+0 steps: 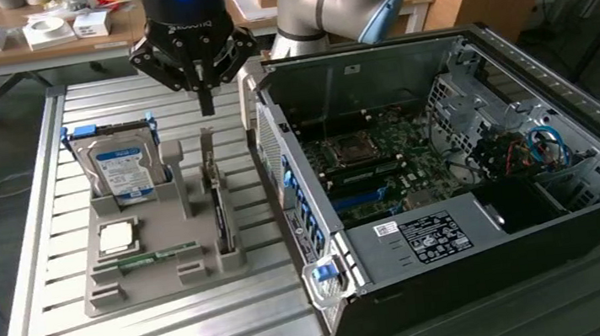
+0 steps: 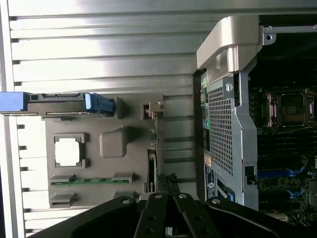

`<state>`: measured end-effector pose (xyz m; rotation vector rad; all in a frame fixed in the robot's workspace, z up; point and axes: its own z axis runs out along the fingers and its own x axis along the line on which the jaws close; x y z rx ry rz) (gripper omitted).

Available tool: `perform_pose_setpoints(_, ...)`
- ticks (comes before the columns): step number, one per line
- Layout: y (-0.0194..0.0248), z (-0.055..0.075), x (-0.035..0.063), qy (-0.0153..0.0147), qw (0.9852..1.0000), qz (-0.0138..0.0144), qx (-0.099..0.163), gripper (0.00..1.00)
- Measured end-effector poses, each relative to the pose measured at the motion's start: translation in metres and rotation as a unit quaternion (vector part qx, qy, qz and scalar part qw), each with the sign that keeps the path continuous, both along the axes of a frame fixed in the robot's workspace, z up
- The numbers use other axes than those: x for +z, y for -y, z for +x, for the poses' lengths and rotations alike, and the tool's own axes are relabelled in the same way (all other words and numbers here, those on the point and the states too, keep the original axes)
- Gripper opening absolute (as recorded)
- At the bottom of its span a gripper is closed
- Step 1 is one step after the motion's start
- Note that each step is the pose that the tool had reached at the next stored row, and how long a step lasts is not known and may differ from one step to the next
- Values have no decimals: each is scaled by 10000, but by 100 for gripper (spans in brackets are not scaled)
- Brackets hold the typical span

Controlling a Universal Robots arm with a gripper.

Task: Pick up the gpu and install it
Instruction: 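Reach for the gpu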

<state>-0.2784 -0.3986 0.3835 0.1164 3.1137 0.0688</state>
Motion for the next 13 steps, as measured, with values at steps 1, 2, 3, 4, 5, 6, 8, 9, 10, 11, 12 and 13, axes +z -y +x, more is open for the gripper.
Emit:
perform_pose_setpoints(1,0,-1,0,0,10000,0,0,11)
perform_pose_setpoints(2,0,-1,0,0,10000,0,-1,11)
perform_pose_setpoints(3,0,-2,0,0,10000,0,-1,11)
perform_pose_setpoints(4,2,-4,0,0,10000,0,-1,11)
perform_pose_setpoints(5,10,-6,0,0,10000,0,-1,11)
perform_pose_setpoints(6,21,-9,0,0,10000,0,-1,11)
perform_pose_setpoints(8,47,-13,0,0,10000,0,-1,11)
perform_pose_setpoints(9,64,-16,0,0,10000,0,-1,11)
perform_pose_setpoints(10,81,-20,0,0,10000,0,-1,11)
perform_pose_setpoints(11,97,-24,0,0,10000,0,-1,11)
perform_pose_setpoints(12,111,-28,0,0,10000,0,-1,11)
perform_pose_setpoints(13,124,-32,-1,0,10000,1,-1,11)
